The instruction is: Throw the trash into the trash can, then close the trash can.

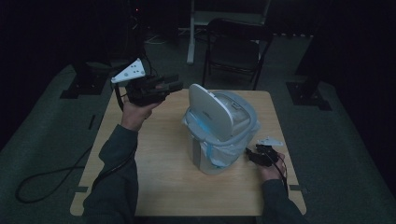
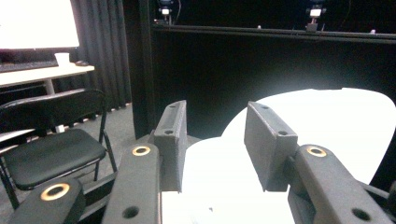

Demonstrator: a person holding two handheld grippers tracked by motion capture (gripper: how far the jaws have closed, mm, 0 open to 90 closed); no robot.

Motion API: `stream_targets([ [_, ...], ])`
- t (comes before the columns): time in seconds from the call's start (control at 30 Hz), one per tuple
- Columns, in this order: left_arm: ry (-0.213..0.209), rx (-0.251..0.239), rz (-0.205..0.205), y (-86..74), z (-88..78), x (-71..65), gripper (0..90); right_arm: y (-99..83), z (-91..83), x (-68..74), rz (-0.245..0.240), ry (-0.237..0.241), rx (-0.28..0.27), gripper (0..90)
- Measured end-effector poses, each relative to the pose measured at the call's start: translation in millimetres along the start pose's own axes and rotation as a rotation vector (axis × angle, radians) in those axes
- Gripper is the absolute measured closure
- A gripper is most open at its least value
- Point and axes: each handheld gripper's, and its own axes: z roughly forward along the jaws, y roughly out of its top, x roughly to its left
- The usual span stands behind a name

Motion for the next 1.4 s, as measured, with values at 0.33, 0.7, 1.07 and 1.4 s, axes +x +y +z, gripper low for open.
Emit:
stream_targets([
  [0.33,0.005,0.006,-0.014,-7.7,-1.5,-0.8,60.3,0.0,-0.1,0.1,-0.001,-0.001,0.000,46.3],
  [0.7,-0.043,0.012,0.028,-6.3,-1.2,-20.5,66.9,-0.1,-0.1,0.1,0.000,-0.001,0.000,46.3],
  [1.07,-0.096,0.069,0.035,-13.1,27.9,-30.1,83.0,-0.2,-0.4,0.1,0.000,-0.001,0.001,46.3],
  [1.4,-0.109,0.123,0.008,-22.6,57.9,-29.0,84.2,-0.2,-0.3,-0.3,0.001,0.000,0.001,46.3],
])
